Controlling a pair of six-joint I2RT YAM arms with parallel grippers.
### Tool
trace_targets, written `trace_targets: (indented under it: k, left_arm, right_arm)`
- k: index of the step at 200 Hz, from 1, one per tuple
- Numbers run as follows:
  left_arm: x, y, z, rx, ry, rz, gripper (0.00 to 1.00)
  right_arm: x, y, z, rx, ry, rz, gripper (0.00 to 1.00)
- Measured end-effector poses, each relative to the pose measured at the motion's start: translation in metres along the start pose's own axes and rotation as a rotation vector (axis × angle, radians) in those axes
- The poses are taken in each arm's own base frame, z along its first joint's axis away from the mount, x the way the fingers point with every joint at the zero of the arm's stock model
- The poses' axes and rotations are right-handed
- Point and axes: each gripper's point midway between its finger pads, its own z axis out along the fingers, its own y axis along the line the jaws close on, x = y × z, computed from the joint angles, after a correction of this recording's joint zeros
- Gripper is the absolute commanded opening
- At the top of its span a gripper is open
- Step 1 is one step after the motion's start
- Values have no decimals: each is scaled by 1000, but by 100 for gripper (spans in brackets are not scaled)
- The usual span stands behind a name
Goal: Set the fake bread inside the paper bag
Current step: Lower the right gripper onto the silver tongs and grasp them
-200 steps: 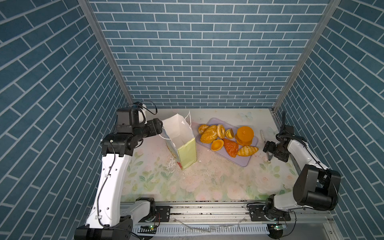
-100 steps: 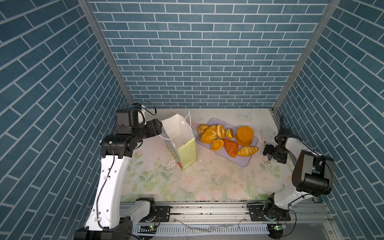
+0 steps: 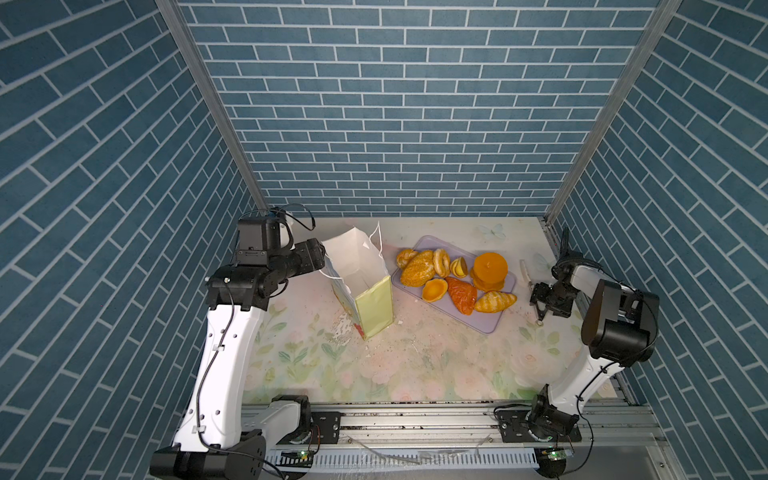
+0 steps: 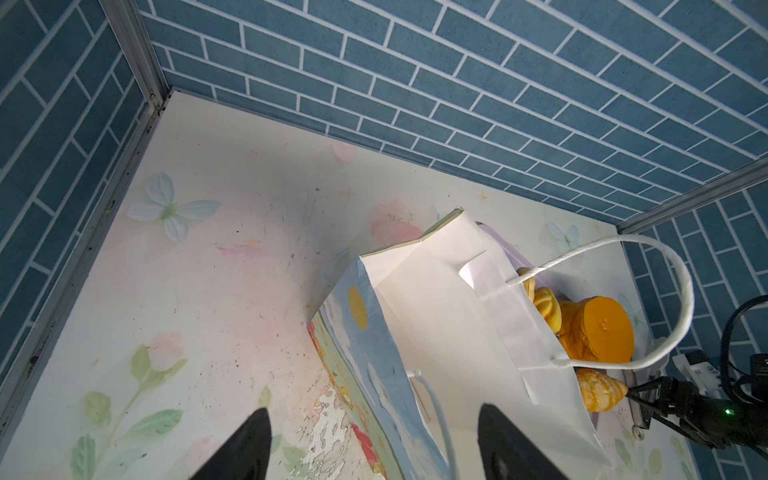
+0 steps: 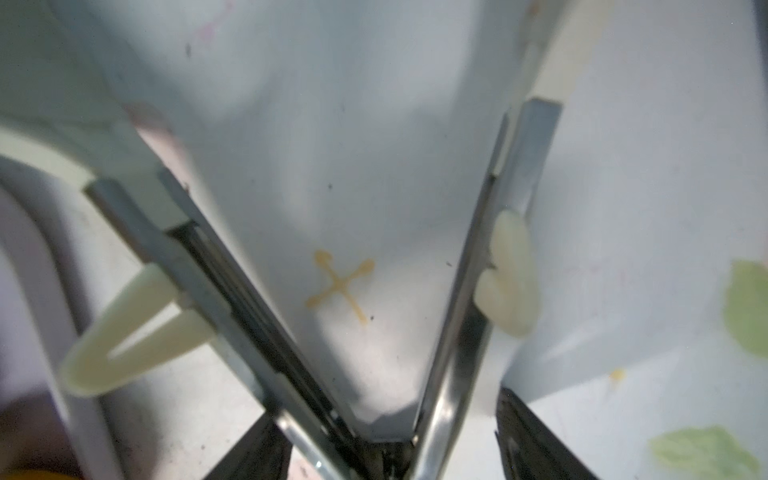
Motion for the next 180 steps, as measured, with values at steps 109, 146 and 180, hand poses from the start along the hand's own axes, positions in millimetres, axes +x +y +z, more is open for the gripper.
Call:
trace_targets:
  k: [109, 146, 180]
  left_arm:
    - [2, 4, 24, -14, 50, 15, 80]
    - [0, 4, 25, -13, 43, 19, 80]
    - [0, 4, 26, -12, 41, 25, 80]
  right_arm:
    - [-13, 20, 2, -57, 13, -75, 64]
    - [-14, 29, 3, -50, 24, -102, 68]
    - [-15, 29, 5, 0, 37, -113, 68]
